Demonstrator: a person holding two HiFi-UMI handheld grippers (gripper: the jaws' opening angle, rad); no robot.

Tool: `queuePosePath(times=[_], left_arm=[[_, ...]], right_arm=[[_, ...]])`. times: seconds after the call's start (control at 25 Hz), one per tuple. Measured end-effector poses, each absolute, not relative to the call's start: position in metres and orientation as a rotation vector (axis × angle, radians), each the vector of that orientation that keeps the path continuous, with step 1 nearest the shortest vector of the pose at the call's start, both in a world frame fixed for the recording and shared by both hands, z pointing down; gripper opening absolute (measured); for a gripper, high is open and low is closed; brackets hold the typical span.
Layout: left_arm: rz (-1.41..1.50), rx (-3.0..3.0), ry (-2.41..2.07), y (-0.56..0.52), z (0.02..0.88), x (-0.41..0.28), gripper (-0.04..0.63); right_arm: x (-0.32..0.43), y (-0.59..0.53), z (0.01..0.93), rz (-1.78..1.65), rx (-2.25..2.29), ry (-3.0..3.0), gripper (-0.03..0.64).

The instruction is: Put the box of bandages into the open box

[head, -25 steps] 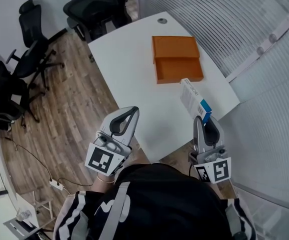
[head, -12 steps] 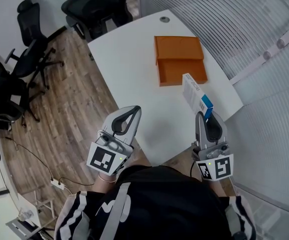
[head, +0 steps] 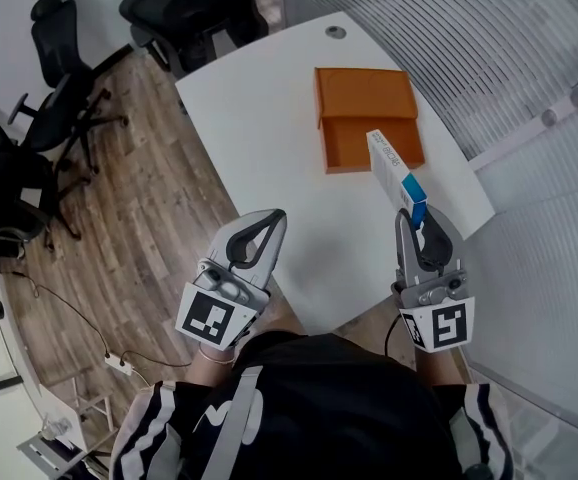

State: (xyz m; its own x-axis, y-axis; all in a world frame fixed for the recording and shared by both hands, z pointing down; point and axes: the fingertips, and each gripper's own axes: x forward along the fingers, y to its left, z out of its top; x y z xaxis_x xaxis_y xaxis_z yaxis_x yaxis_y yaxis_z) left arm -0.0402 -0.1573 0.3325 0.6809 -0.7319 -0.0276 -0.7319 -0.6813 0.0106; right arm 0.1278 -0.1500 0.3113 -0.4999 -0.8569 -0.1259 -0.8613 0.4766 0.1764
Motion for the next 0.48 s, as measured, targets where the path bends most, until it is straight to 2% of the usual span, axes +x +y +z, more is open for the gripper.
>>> queuePosePath(times=[0.48], left_arm=[[0.033,-2.890,1.254,-0.166,0.342,-0.047,0.000]], right_arm=[[0.095,-0.167,0.322,0.817,-1.487,2.926,0.083]])
